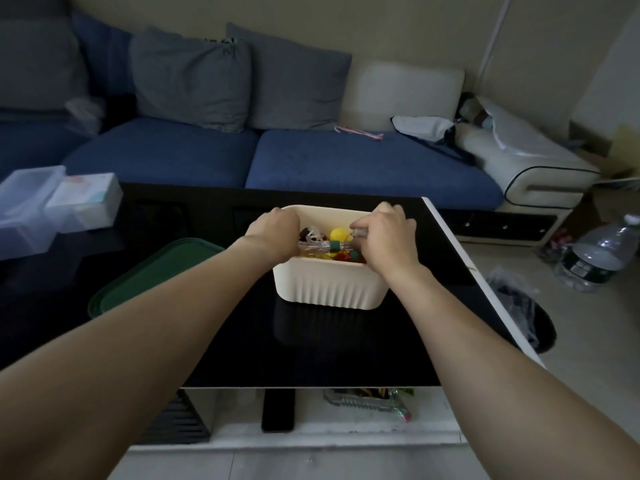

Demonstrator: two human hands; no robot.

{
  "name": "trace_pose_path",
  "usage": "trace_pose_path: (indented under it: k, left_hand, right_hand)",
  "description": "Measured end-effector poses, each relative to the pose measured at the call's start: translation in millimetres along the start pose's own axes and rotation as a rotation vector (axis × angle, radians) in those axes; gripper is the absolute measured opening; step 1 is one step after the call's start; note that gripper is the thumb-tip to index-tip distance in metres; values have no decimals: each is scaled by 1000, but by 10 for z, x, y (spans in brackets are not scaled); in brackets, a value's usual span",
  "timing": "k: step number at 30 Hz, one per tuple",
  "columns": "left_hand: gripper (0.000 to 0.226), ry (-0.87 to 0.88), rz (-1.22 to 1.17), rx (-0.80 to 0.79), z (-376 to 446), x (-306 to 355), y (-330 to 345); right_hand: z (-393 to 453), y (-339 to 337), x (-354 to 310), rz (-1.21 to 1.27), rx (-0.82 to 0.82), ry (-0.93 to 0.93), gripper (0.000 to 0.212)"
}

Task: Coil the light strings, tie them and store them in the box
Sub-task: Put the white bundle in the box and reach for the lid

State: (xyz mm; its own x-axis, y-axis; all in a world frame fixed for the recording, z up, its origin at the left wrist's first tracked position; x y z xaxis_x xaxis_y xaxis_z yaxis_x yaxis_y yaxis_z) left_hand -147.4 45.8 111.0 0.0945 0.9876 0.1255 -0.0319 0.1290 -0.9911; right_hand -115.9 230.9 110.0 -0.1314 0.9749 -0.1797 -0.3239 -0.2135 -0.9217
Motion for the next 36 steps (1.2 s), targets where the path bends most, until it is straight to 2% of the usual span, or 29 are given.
trace_pose_path:
  k: [6,10,13,14,15,17,18,19,20,22,24,26,28,32,36]
  left_hand:
    - [20,34,-100,193,98,162,3]
    - [15,3,-165,53,88,170,163]
    - [21,11,-341,-115,52,87,143]
    - [24,29,-396,-95,-4,42,110]
    - [25,54,-448,0,-87,-25,65]
    - [23,65,-535,321,-255,-172,41]
    - [25,21,-550,449,-357,-272,63]
    - [27,-48,-548,502,-453,-376,104]
    - [27,-133,-521,480,-541,-478,168]
    - [34,-303,-401,299,-707,-698,368]
    - [42,-427,-289,112,-881,-923,599]
    - [51,-505,-230,10,-1050,-1096,836]
    - [59,-556,-215,-9,-1181,-1217,1014]
    - [54,-572,-188,69,-1249,-1320,1094]
    - [33,-594,-188,152,-1257,-1447,1061]
  right_hand:
    - [-171,163,-90,295,-33,61,40]
    - [-273,175,-87,230,-17,31,38]
    - [-300,154,-121,129,-82,41,39]
    - [-297,151,-144,108,-115,54,42]
    - [-300,144,-193,100,-149,71,45]
    - [-328,129,-287,86,-180,106,48]
    - [-359,118,-347,65,-158,112,46]
    - [-399,96,-408,37,-107,111,42]
    - [-449,74,-473,18,-46,102,38]
    - [-555,62,-601,34,27,66,35]
    - [-652,132,-701,47,-1,41,39]
    - [-743,241,-737,30,-21,35,45]
    - [-847,320,-764,62,30,32,49]
    - [-1003,399,-764,140,129,59,47]
    - [-1044,402,-744,219,167,61,43]
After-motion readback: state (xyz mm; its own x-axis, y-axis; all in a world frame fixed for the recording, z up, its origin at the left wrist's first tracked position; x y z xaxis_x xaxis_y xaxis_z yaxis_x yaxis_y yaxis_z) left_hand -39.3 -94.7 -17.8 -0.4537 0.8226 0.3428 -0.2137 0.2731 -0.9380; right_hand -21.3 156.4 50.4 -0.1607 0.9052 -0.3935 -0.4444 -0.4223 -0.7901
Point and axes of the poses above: each hand's wrist, its own z-axis towards the middle knuckle, its own y-axis out of the palm, x = y × z, the point moved 2 cm from there along z, towards the middle knuckle, and after that the axes turned 5 degrees about -y, right-handed, at the moved point
